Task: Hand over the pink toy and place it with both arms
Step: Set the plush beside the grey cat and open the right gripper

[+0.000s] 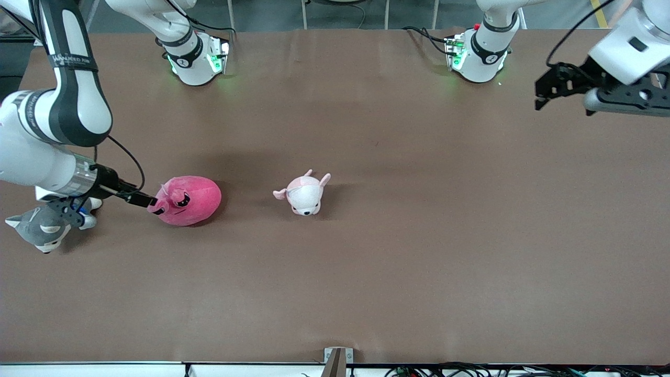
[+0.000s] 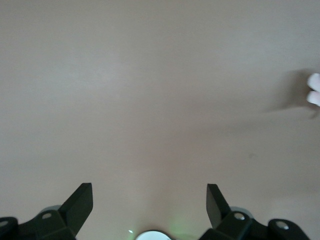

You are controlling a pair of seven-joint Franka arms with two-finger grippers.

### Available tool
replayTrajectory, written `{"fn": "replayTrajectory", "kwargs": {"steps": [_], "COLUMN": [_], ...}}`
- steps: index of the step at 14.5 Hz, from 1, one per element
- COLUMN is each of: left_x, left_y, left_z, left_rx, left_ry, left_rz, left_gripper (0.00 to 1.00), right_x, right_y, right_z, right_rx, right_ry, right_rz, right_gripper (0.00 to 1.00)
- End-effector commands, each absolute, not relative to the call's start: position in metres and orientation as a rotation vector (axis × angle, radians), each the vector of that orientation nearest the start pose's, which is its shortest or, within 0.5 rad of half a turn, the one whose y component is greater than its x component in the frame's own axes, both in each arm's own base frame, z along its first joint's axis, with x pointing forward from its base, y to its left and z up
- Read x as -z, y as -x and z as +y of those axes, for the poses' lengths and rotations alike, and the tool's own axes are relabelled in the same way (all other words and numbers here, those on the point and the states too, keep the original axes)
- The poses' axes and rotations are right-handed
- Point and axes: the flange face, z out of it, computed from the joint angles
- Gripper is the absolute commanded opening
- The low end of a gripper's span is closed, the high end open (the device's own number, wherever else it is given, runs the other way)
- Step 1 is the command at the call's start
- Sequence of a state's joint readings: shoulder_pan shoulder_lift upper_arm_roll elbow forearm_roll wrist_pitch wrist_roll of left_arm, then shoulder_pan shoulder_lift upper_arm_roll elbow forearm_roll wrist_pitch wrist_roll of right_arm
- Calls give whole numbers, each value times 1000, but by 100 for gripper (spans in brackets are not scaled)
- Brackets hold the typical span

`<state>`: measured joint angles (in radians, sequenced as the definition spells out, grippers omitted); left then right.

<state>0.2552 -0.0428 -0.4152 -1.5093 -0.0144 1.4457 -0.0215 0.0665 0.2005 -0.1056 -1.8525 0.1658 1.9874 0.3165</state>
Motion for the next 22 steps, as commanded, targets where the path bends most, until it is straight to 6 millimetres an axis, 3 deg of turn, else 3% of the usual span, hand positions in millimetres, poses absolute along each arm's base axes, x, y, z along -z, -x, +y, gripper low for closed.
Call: {"fn": "replayTrajectory", "kwargs": {"steps": [1,3,5,7,10,12,16,22], "left_x": [-660,-656,-647,-635,-637,-635,-652,-658], "left_y": [-521,-524,-534,-546,-552,-556,-559,-556], "left_z": [-75,-55,-18,-8,8,13,27,28], "left_rx": [-16,-33,-55,-67,-11,5,65,64], "left_ry": [3087,3087,3100,3114,3120,3124,3126,3123], "left_rz": [195,223,230,230,181,174,135,120], "left_gripper": [100,100,100,100,100,100,100,100], "right_x": [-443,-470,-500,-522,-546,-556,-574,-582], "right_y": [-613,-617,-619,-620,-615,-613,-610,-611], "right_z": [-10,-11,-13,-19,-25,-34,-65,-60], "right_rx": [-38,-44,-45,-29,-69,-82,-57,-38], "right_ry": [3077,3099,3130,3180,3185,3184,3168,3173], "right_rz": [430,283,138,47,34,57,19,9], "right_gripper": [100,100,100,100,100,100,100,100]}}
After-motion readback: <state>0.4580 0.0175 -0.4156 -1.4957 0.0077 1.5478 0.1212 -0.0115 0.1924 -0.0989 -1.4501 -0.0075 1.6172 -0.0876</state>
